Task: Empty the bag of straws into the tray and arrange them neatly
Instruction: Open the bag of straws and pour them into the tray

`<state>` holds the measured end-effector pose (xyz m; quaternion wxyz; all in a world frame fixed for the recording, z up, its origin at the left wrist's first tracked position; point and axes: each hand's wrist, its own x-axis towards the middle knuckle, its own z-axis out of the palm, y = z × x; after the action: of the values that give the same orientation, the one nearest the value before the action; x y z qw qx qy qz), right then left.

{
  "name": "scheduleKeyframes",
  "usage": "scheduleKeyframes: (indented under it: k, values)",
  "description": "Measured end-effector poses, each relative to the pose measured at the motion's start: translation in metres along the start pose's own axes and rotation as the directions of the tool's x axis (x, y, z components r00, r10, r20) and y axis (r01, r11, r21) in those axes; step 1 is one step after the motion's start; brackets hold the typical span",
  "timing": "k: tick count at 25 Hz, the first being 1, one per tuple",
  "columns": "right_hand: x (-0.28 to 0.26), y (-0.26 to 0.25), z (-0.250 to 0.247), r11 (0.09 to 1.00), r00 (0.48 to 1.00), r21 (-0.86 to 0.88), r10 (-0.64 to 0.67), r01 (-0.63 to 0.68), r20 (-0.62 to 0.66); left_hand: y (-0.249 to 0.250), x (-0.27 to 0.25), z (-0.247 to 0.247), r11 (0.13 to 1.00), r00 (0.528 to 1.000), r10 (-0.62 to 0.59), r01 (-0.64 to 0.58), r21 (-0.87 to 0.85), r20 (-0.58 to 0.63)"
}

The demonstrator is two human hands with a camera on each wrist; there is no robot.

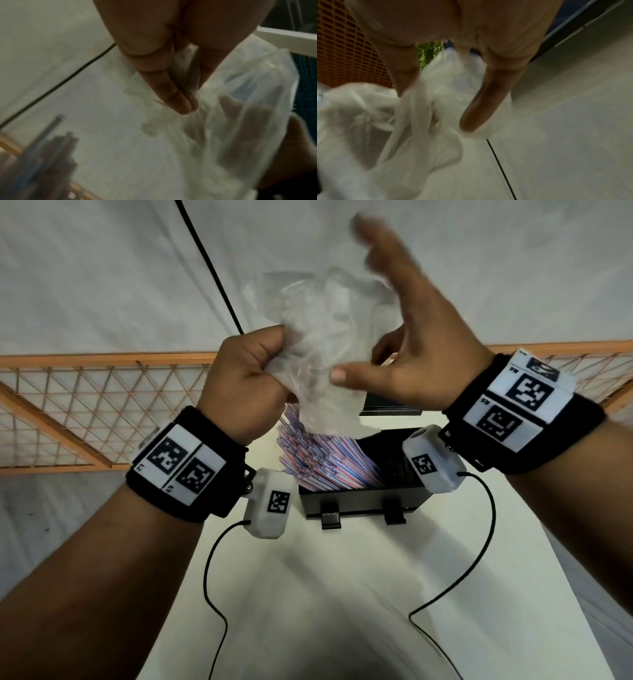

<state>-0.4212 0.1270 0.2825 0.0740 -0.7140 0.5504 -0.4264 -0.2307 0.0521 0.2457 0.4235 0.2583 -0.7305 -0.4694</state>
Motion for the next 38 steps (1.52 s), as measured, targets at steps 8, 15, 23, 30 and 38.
scheduleKeyframes:
  k: [8,15,23,30,38]
  values:
    - [0.002,-0.001,0.035,0.841,0.897,0.365,0.441,-0.401,-0.029,0.005,-0.008,0.009,0.959,0.968,0.103,-0.158,0.234,0.229]
    - [-0.014,0.002,0.026,0.893,0.926,0.255,0.377,-0.372,0.028,-0.004,0.002,0.01,0.96,0.995,-0.044,0.066,0.271,-0.087]
    - [0.0,-0.005,0.036,0.648,0.824,0.631,0.567,-0.426,-0.026,-0.004,-0.012,0.009,0.826,0.937,0.263,-0.343,0.448,0.232]
    - [-0.016,0.011,0.025,0.593,0.811,0.58,0.537,-0.559,0.232,-0.025,-0.023,-0.014,0.876,0.977,0.175,-0.096,0.472,-0.125]
    - [-0.11,0.064,0.046,0.81,0.689,-0.332,0.586,-0.484,0.426,-0.075,-0.024,-0.046,0.58,0.82,-0.38,0.571,0.58,-0.428]
